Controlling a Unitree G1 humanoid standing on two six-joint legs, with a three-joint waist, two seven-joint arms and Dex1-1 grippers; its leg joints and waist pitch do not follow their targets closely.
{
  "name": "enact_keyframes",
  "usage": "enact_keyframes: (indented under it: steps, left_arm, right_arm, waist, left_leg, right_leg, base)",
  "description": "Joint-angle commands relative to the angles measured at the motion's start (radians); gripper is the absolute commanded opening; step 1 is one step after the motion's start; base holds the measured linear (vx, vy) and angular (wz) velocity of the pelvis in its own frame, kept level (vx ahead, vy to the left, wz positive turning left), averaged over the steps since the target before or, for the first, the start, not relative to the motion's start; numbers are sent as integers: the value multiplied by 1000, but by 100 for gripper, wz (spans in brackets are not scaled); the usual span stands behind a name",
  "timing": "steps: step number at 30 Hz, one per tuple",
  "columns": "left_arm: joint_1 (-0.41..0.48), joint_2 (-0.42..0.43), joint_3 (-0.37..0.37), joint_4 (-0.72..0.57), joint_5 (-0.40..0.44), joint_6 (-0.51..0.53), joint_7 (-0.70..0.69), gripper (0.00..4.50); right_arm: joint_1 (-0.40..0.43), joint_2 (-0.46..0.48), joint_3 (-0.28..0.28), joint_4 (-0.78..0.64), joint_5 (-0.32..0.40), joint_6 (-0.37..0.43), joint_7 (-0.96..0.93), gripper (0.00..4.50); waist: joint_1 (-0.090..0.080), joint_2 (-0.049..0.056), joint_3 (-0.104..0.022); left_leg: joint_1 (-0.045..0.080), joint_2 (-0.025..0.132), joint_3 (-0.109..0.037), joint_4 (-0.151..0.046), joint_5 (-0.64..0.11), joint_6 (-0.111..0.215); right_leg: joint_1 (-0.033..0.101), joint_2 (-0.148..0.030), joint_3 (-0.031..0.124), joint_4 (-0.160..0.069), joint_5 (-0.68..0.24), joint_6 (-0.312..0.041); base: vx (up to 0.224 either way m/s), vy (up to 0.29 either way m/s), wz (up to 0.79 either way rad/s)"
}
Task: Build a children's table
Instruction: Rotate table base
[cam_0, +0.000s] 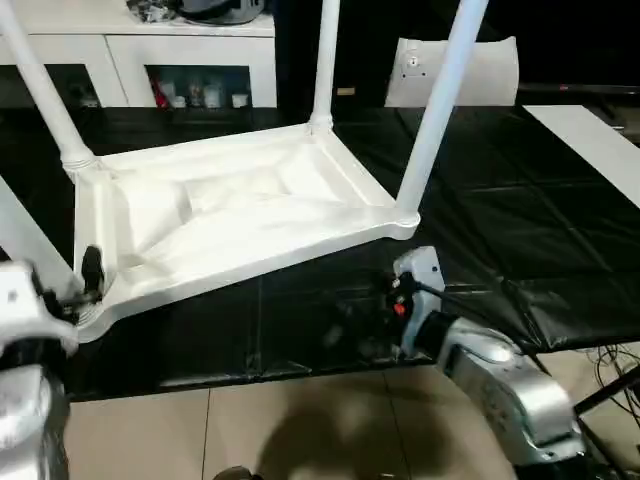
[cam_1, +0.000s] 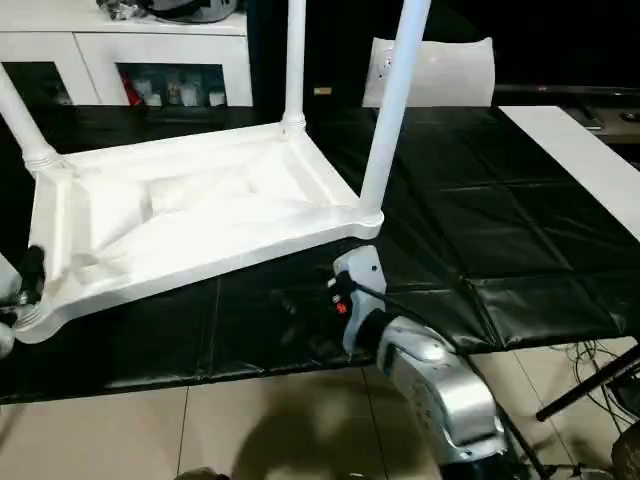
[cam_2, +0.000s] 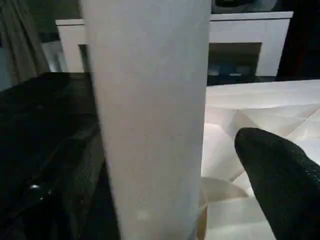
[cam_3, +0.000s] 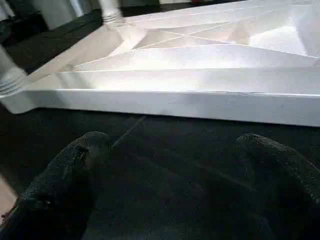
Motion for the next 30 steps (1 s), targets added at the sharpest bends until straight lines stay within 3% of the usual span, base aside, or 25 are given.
enact_keyframes:
  steps: [1,2,7,9,10,11,13,15,16,17,18,20,24,27,29,30]
  left_arm:
    - [-28,21,-10,32,-49,32,-63,447]
    - [-52,42,-26,52,-110,69,-141,447]
    - [-38,102,-103,22,-228,158,-353,447]
    - [1,140,-156,-47,-305,216,-464,447]
    - [1,140,-156,-47,-305,216,-464,447]
    - [33,168,-199,-113,-370,277,-535,447]
    - [52,206,-245,-150,-361,256,-594,447]
    - [36,191,-250,-189,-429,309,-590,447]
    - [32,188,-255,-204,-451,331,-590,447]
    - [32,188,-272,-223,-474,358,-598,447]
    - [30,193,-297,-240,-485,380,-613,447]
    - [24,198,-332,-260,-492,402,-626,447]
    - [-40,163,-469,-291,-494,436,-637,447]
    - [-85,131,-503,-278,-494,443,-629,447]
    - [-112,118,-525,-267,-493,452,-629,447]
    - [-143,100,-549,-250,-487,453,-629,447]
  right_arm:
    - [-26,12,-31,36,-21,-13,-47,450]
    - [-45,27,-50,80,-40,-25,-93,450]
    - [-106,61,-89,183,-63,-42,-161,450]
    - [-148,71,-94,263,-87,-59,-196,450]
    - [-148,71,-94,263,-87,-59,-196,450]
    - [-182,78,-99,336,-101,-76,-220,450]
    - [-219,85,-103,423,-119,-105,-231,450]
    - [-266,93,-112,530,-132,-137,-243,450]
    - [-280,95,-114,560,-135,-146,-244,450]
    - [-298,93,-110,598,-148,-165,-247,450]
    - [-319,94,-109,635,-158,-184,-247,450]
    - [-345,99,-113,679,-163,-203,-245,450]
    - [-410,118,-97,742,-169,-249,-200,450]
    - [-422,125,-93,756,-170,-263,-182,450]
    - [-431,128,-89,776,-176,-281,-170,450]
    - [-436,131,-87,785,-181,-293,-161,450]
  waist:
    - [3,28,-48]
    - [1,28,-49]
    - [15,35,-48]
    - [23,36,-49]
    - [26,38,-48]
    - [28,36,-46]
    - [25,40,-45]
    - [21,29,-44]
    - [22,33,-46]
    - [18,28,-46]
    - [16,28,-46]
    - [9,19,-48]
    - [0,19,-49]
    - [-8,21,-50]
    - [-24,16,-52]
    - [-28,14,-54]
  left_leg:
    - [29,29,-25,-88,-485,-63]
    - [28,26,-22,-85,-476,-63]
    - [35,30,-17,-86,-472,-74]
    - [33,32,-18,-88,-466,-80]
    - [34,34,-17,-90,-470,-84]
    - [41,34,-13,-89,-495,-92]
    - [35,33,-16,-92,-500,-91]
    - [39,31,-10,-90,-502,-92]
    - [37,31,-11,-89,-492,-95]
    - [29,29,-9,-90,-465,-93]
    - [29,28,-9,-89,-457,-91]
    - [26,28,-4,-84,-415,-76]
    - [22,27,-2,-79,-368,-67]
    - [17,25,-2,-78,-351,-67]
    - [12,25,-2,-76,-328,-60]
    - [15,24,1,-70,-319,-53]
  right_leg:
    - [8,-56,35,-84,-335,-91]
    - [7,-56,36,-80,-327,-105]
    - [2,-54,38,-77,-318,-126]
    - [5,-58,38,-70,-315,-131]
    - [3,-58,38,-71,-318,-134]
    - [-2,-55,39,-70,-325,-136]
    - [2,-57,37,-71,-336,-134]
    - [1,-54,39,-73,-345,-128]
    - [5,-58,39,-67,-335,-134]
    - [13,-57,38,-66,-332,-131]
    - [12,-56,38,-65,-325,-131]
    - [15,-57,41,-65,-313,-132]
    - [19,-54,40,-59,-294,-135]
    - [26,-54,39,-57,-282,-143]
    - [32,-54,37,-54,-255,-152]
    - [29,-53,38,-55,-247,-160]
  base:
    - [0,0,0]
    - [0,0,0]
    - [0,0,0]
    - [0,0,0]
    - [0,0,0]
    - [0,0,0]
    - [0,0,0]
    - [0,0,0]
    - [0,0,0]
    - [0,0,0]
    - [0,0,0]
    - [0,0,0]
    - [0,0,0]
    - [0,0,0]
    - [0,0,0]
    - [0,0,0]
